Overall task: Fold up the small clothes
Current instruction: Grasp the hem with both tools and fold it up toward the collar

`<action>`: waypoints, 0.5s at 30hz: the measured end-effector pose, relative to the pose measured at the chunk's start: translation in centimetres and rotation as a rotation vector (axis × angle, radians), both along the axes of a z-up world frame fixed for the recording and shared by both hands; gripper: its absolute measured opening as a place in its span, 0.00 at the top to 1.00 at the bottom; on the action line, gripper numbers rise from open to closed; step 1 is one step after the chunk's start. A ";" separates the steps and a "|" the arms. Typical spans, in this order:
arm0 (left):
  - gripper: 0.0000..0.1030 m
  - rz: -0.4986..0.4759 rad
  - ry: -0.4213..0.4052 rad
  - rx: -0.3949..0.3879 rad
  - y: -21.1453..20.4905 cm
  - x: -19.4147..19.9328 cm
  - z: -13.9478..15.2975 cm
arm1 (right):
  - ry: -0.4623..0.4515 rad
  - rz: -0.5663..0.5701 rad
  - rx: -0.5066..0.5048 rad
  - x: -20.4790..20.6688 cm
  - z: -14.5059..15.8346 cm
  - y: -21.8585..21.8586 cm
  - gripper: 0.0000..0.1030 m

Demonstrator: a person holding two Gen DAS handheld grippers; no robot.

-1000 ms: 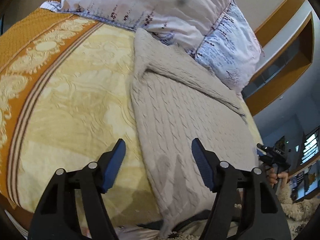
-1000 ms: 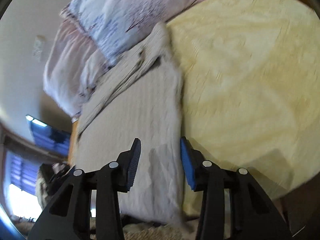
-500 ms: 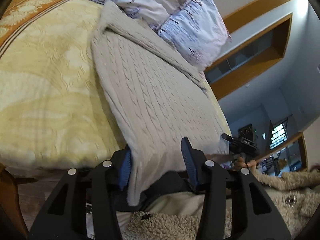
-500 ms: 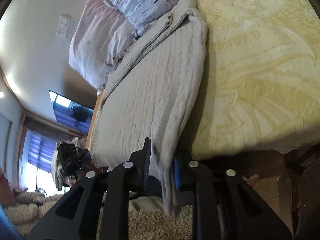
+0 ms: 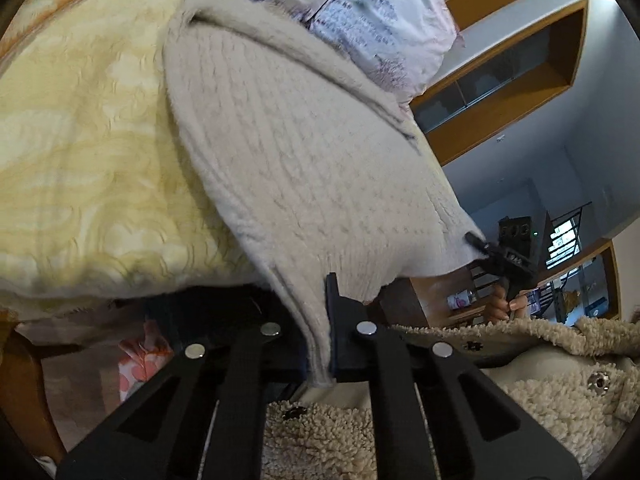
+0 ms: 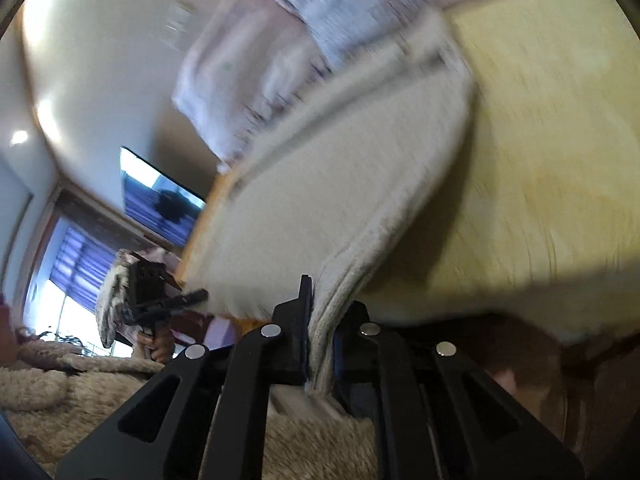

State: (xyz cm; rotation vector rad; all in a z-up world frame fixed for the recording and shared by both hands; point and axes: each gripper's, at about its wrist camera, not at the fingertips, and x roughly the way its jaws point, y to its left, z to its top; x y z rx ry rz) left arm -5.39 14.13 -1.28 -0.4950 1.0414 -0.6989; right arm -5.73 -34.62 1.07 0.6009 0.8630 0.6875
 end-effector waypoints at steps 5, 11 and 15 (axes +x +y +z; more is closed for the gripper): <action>0.94 0.093 -0.077 -0.027 2.2 1.2 2.7 | -0.167 -0.080 -0.021 0.6 3.7 -0.5 0.92; 0.94 0.224 -0.154 -0.022 4.3 4.7 6.0 | -0.332 -0.186 -0.152 1.5 6.7 0.4 0.92; 0.94 0.278 -0.207 0.029 4.3 7.4 8.2 | -0.424 -0.234 -0.244 2.9 8.4 1.1 0.92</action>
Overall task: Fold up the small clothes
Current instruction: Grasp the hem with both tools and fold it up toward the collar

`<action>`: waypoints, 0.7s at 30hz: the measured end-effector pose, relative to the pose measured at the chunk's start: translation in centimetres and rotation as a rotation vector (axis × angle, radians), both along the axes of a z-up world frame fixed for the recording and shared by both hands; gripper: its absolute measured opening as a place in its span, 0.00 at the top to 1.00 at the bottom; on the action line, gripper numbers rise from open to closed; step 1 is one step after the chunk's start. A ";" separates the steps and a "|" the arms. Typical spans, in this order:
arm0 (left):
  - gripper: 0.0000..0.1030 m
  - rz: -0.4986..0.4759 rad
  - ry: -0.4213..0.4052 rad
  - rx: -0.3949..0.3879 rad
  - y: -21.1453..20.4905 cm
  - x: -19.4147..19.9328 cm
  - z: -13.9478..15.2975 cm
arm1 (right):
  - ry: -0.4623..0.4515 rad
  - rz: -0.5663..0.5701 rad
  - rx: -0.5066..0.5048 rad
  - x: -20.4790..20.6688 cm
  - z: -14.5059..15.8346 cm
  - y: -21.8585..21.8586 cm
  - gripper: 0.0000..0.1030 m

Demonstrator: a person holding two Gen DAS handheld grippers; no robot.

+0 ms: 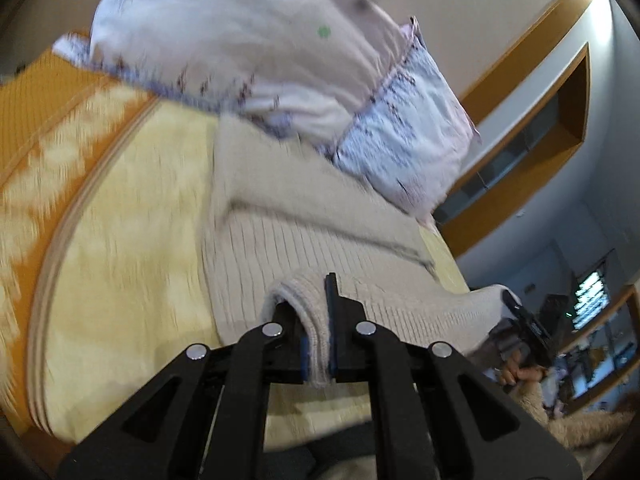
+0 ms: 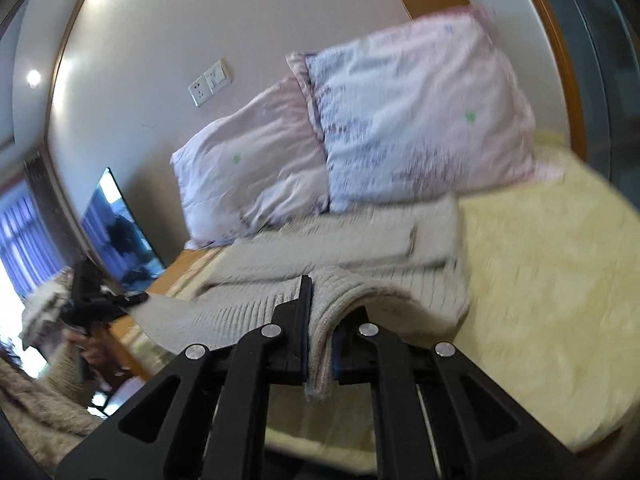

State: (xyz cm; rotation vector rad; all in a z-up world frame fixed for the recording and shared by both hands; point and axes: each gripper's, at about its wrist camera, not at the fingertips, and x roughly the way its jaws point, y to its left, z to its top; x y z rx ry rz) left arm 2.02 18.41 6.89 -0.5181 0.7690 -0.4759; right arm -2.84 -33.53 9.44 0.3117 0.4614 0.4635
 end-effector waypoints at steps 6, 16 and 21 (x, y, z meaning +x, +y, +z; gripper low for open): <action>0.94 0.058 -0.047 0.089 -1.1 4.9 2.5 | -0.094 -0.081 -0.110 2.9 1.6 1.3 0.92; 0.94 0.103 -0.093 0.145 -3.1 12.7 5.5 | -0.104 -0.171 -0.069 10.0 2.2 0.6 0.92; 0.94 0.131 -0.088 0.149 -3.8 16.9 4.8 | -0.078 -0.201 -0.025 13.5 0.9 0.0 0.92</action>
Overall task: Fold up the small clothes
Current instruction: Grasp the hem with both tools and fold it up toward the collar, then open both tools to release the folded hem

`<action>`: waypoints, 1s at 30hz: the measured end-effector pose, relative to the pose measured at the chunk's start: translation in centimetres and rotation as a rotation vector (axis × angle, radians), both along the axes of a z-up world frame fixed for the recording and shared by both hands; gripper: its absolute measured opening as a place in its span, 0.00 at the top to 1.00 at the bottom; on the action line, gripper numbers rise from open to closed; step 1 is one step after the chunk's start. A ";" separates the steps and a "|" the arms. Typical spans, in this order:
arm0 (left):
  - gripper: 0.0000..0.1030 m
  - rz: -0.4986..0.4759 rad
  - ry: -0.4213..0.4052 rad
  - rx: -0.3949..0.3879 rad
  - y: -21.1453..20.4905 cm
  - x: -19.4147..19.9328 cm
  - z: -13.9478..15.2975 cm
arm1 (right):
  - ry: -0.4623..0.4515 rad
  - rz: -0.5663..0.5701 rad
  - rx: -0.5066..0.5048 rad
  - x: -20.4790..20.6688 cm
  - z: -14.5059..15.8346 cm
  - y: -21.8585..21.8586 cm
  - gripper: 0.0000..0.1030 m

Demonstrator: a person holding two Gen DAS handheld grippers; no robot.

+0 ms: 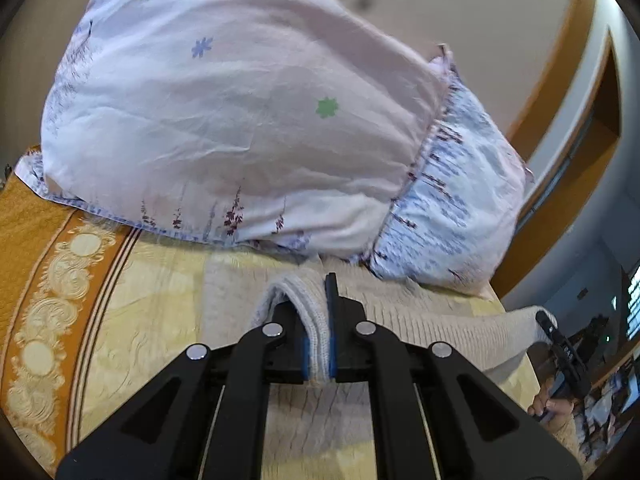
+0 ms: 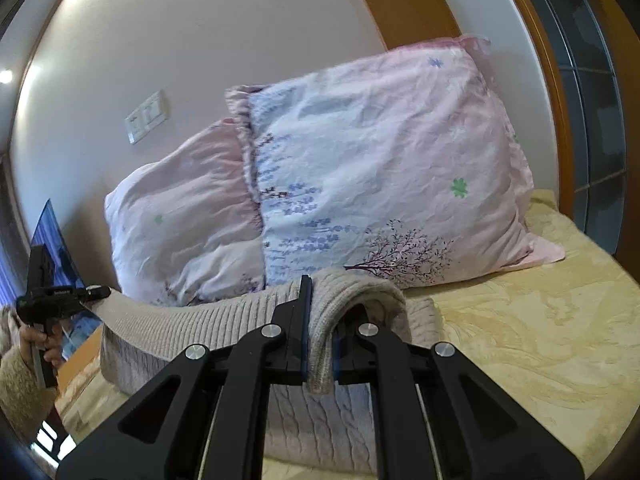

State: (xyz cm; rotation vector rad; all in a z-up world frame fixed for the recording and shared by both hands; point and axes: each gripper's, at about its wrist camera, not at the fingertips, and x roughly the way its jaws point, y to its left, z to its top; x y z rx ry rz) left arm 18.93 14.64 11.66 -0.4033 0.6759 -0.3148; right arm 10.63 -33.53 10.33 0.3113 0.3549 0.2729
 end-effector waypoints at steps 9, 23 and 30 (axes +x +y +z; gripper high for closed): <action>0.94 0.064 0.204 -0.094 0.6 6.9 -7.9 | 0.249 -0.043 0.079 7.2 -6.0 -0.6 0.92; 0.40 0.128 0.184 -0.266 3.6 6.3 -7.2 | 0.266 -0.130 0.187 8.2 -4.5 -2.4 0.33; 0.44 0.057 0.178 -0.089 4.0 1.9 -6.3 | 0.310 -0.141 0.061 3.9 -4.9 -4.0 0.51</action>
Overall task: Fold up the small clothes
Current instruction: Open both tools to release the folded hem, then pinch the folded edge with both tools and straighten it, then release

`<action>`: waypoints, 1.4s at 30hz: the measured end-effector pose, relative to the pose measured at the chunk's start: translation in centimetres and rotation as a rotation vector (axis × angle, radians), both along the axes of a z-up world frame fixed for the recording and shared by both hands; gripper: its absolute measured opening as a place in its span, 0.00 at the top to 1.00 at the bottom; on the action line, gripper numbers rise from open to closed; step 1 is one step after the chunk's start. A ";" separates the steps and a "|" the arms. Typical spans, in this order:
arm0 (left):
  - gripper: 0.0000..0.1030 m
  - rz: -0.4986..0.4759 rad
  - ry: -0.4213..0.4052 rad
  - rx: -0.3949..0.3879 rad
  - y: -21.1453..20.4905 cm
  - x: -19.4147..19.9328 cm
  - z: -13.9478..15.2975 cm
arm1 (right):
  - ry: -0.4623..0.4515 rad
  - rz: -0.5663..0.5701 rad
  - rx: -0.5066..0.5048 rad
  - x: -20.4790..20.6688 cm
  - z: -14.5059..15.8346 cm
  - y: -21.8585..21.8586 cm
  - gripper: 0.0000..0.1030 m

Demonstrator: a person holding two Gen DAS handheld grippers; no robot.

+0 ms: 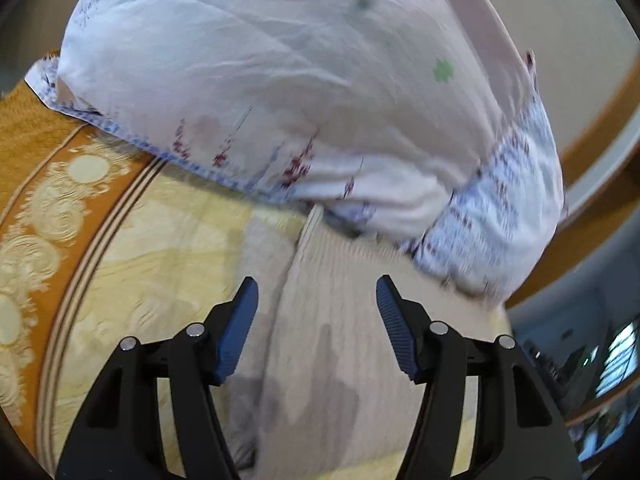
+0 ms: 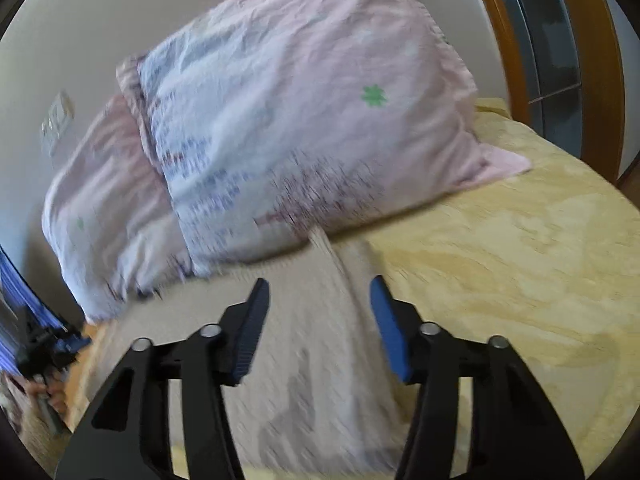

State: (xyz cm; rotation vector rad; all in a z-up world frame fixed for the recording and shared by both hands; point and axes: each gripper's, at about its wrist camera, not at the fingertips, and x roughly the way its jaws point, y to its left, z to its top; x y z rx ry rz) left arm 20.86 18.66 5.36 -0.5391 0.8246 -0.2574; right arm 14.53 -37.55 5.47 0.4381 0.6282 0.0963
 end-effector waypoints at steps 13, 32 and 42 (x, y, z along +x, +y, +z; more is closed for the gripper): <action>0.53 -0.119 0.042 0.147 -2.3 -3.0 -2.7 | 0.127 0.101 -0.088 -1.3 -3.4 1.6 0.62; 0.93 -0.146 0.064 0.087 -1.8 -3.7 -3.1 | 0.076 0.076 -0.090 -2.8 -2.1 1.4 0.90; 0.93 -0.173 0.085 0.095 -0.7 -4.8 -4.1 | 0.157 0.031 -0.124 -4.2 -3.6 1.7 0.90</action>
